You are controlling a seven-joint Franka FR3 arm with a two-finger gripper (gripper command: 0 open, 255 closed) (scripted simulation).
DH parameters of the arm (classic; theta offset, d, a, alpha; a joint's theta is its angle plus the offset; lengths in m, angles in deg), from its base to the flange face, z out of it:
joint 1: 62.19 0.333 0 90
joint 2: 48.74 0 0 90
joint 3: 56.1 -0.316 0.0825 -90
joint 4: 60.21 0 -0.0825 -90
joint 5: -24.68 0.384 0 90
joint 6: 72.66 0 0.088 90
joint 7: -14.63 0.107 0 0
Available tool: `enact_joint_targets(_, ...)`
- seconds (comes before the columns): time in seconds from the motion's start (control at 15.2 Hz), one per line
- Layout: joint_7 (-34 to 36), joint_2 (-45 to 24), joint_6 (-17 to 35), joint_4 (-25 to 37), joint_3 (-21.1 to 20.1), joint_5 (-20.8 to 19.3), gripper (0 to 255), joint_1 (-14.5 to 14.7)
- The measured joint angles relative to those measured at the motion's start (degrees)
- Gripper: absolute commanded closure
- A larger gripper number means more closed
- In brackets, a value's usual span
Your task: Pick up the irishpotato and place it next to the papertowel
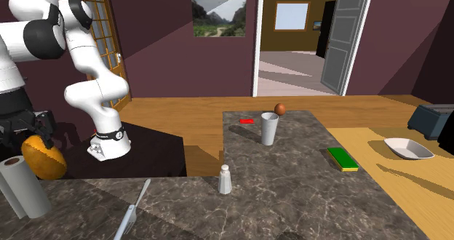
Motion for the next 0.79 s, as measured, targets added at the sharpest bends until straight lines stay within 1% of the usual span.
enact_joint_targets(0.79,-1.0,-3.0,10.0,-7.1,2.4,-0.3,255,0.1)
